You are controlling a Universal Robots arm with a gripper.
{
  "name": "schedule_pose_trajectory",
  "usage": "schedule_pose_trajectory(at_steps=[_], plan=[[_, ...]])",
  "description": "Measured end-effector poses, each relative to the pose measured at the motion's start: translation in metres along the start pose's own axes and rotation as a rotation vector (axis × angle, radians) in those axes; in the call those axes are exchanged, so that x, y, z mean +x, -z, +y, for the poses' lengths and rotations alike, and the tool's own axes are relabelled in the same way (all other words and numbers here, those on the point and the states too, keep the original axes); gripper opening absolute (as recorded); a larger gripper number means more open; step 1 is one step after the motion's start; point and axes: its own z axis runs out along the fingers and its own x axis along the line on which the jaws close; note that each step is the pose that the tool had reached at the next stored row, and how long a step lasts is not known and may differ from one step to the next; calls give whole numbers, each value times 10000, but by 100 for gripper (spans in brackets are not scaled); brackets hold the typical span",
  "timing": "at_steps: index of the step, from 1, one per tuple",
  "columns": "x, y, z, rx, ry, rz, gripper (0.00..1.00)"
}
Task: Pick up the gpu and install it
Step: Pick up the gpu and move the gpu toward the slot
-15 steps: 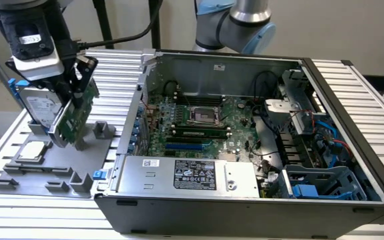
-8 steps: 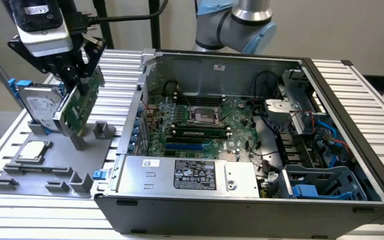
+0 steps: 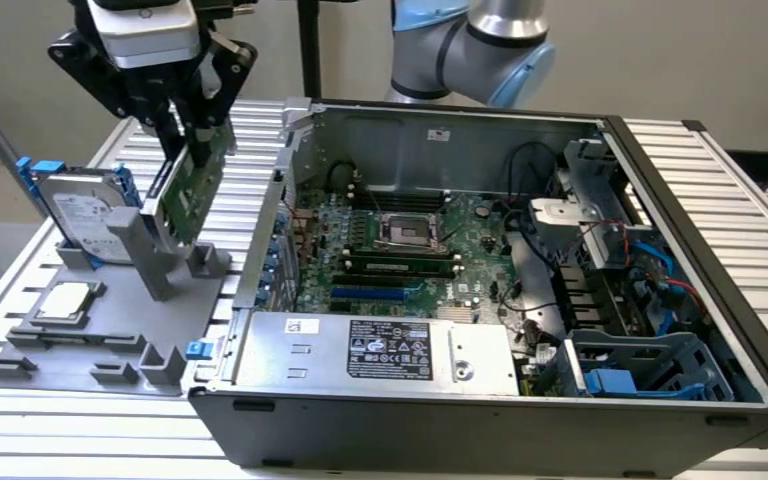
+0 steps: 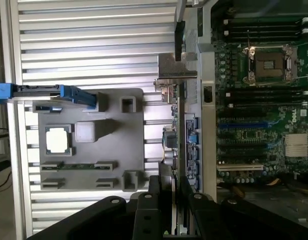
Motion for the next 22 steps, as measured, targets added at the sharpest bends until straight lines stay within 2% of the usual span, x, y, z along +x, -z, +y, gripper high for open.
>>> schedule_pose_trajectory(at_steps=[12, 22], plan=[[-544, 29, 32, 2, -1, 65, 27], [-998, 27, 58, 3, -2, 84, 27]])
